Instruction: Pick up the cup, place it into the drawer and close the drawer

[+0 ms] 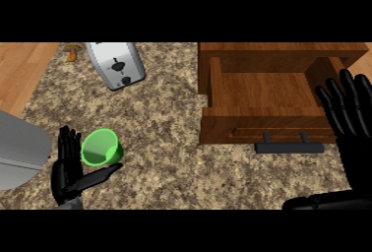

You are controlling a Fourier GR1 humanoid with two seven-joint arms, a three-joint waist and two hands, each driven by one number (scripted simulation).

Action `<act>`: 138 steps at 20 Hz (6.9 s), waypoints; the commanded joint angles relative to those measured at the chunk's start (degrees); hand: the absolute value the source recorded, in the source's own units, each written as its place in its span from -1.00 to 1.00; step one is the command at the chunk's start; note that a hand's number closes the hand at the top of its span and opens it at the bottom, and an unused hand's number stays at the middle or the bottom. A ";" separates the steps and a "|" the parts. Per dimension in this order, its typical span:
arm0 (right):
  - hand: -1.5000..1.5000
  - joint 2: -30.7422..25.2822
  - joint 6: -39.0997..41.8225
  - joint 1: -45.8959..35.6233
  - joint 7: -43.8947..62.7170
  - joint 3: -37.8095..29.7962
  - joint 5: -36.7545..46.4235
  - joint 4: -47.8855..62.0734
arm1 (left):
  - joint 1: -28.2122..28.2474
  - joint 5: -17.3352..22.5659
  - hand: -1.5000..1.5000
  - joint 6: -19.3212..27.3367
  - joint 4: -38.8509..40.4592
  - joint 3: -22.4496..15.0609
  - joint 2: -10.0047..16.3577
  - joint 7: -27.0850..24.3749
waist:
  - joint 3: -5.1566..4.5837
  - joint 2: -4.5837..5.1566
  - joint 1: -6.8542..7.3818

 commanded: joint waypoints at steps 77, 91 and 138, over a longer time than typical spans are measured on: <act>-1.00 0.85 -0.90 0.40 1.00 0.22 1.56 -1.43 | -20.19 8.16 1.00 -11.28 -17.14 -10.54 -0.43 12.81 | 0.02 -0.08 -0.05; -1.00 0.43 1.40 1.48 -2.81 0.06 2.36 1.92 | -40.78 0.83 1.00 3.88 -12.72 -14.70 -3.22 23.76 | 0.03 0.02 -0.39; -1.00 0.24 2.26 -6.50 -3.52 -0.31 0.14 7.69 | -74.08 21.74 -1.00 19.99 41.20 -45.42 -3.25 16.24 | 0.12 1.69 -6.14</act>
